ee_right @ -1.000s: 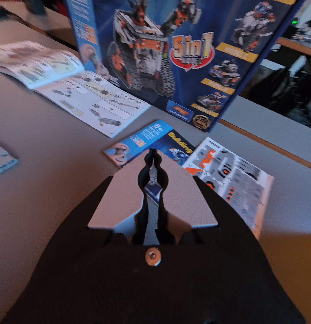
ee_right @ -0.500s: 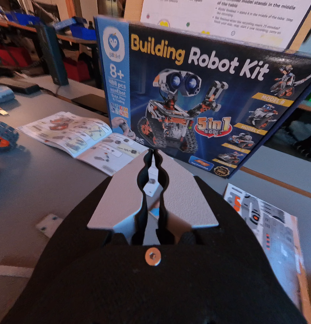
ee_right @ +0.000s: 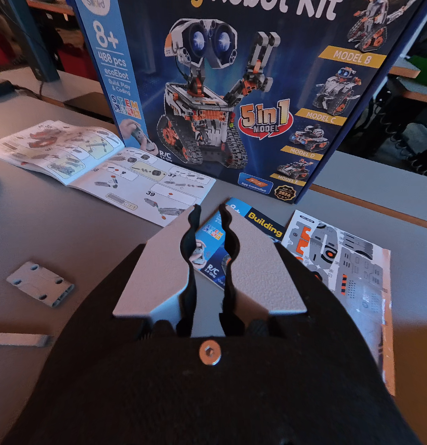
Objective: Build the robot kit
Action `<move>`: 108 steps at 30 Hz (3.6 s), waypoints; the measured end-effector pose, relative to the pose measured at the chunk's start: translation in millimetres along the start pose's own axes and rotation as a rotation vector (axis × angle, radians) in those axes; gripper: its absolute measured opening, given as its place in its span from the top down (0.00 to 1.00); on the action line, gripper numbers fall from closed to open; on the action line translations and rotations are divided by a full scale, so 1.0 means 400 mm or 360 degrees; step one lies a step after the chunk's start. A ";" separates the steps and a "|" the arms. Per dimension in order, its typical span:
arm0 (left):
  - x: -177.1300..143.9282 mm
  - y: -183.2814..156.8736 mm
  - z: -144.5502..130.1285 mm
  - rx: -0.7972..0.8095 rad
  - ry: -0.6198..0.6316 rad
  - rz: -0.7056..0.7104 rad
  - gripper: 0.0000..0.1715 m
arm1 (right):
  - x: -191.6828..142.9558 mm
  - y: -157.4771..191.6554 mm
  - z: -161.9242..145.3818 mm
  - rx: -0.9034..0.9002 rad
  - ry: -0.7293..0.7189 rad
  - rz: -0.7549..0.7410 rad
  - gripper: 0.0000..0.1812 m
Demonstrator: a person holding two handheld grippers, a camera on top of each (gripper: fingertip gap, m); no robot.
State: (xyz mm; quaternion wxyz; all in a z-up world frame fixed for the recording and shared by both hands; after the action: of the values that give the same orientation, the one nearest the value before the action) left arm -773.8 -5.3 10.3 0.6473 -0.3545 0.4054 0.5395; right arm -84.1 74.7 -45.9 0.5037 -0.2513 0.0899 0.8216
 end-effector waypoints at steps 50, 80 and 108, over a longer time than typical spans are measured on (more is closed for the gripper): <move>0.242 0.033 -0.011 0.0101 0.0230 0.0012 0.89 | 0.002 0.158 0.039 -0.0298 -0.0024 0.0214 0.90; 0.164 0.046 -0.011 0.0168 0.0207 0.0189 0.90 | -0.003 0.184 0.045 -0.0358 -0.0019 0.0248 0.90; 0.231 0.045 0.030 -0.0239 0.0468 0.0055 0.93 | 0.002 0.164 0.036 -0.0361 0.0020 0.0195 0.90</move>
State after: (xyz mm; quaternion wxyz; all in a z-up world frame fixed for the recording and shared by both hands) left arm -781.4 46.4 -68.8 0.5432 -0.4699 0.4603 0.5217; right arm -146.3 50.1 -40.8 0.4202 -0.3060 0.0147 0.8541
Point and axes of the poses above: each gripper's, where its closed fingertips meet, x out along the fingers, z out of its top, y = z × x across the jaws, the point moved 9 cm from there along -x, back along the fingers, and after that the axes turned 13 degrees about y, right-handed, at the moved point
